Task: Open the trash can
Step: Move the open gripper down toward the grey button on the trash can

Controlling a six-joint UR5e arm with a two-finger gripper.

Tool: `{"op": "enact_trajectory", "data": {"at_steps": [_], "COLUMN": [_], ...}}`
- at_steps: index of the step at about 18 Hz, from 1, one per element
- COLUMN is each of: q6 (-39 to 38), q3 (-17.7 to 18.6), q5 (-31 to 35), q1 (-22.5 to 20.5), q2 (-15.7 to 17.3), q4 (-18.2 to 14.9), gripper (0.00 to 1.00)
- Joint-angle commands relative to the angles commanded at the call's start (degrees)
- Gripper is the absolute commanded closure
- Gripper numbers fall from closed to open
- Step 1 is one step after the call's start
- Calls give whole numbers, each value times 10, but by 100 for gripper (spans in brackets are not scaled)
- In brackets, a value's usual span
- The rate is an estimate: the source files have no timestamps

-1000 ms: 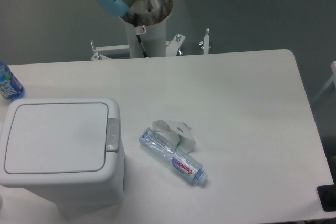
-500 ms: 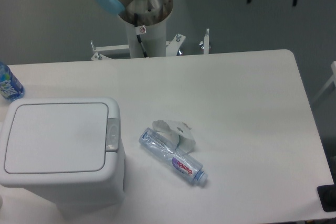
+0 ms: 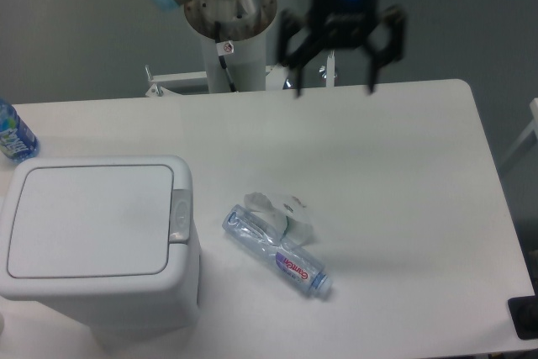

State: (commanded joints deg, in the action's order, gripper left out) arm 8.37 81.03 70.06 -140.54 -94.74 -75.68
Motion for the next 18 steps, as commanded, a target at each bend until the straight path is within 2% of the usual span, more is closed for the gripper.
{"op": "enact_trajectory", "data": {"at_steps": [2, 4, 7, 18], "q6": [-33, -48, -70, -71], "q3": [0, 0, 0, 0], "q5": [-17, -27, -27, -27], "q1": [7, 35, 53, 64], "q2": [-16, -39, -58, -89], "q4": [15, 57, 78, 93], "gripper": [0, 0, 0, 0]}}
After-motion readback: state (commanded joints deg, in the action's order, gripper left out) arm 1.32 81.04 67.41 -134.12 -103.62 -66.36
